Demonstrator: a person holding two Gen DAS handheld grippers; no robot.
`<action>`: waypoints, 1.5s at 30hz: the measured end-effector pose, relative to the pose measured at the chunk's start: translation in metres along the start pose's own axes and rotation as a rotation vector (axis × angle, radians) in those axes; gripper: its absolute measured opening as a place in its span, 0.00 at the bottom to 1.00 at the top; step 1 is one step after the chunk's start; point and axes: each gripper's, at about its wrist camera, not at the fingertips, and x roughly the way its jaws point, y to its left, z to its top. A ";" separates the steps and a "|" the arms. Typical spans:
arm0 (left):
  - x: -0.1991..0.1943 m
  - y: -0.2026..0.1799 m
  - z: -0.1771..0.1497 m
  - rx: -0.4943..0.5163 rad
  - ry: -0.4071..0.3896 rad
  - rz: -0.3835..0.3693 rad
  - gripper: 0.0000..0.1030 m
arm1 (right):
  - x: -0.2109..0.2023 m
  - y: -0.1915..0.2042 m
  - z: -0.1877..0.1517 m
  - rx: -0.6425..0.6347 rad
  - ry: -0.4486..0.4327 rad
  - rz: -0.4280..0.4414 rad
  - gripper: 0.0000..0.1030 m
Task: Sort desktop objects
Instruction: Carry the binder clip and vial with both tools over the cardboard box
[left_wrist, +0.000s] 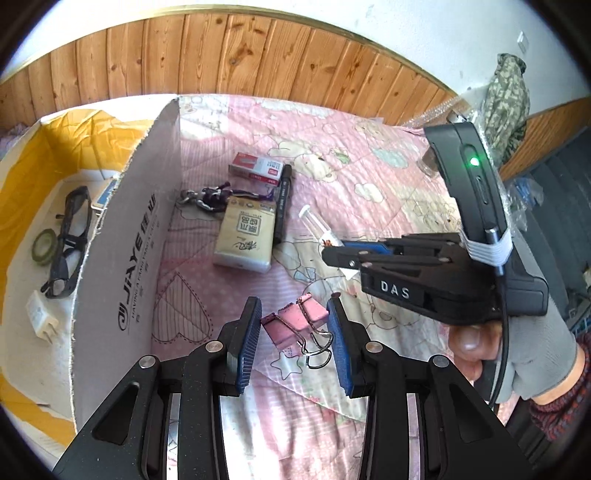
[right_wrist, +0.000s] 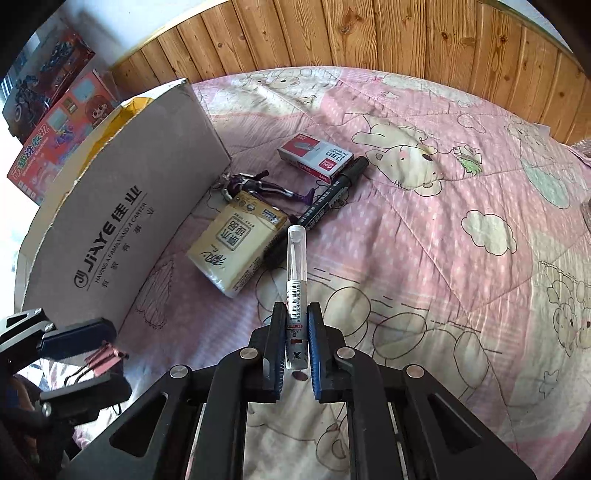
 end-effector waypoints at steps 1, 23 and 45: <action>-0.003 0.001 -0.001 -0.001 -0.003 0.003 0.36 | -0.005 0.006 -0.003 -0.005 -0.005 0.005 0.12; -0.052 0.000 -0.001 -0.002 -0.097 0.039 0.36 | -0.075 0.062 -0.038 -0.039 -0.120 0.087 0.12; -0.112 0.047 -0.003 -0.117 -0.201 0.056 0.36 | -0.119 0.112 -0.031 -0.126 -0.228 0.130 0.12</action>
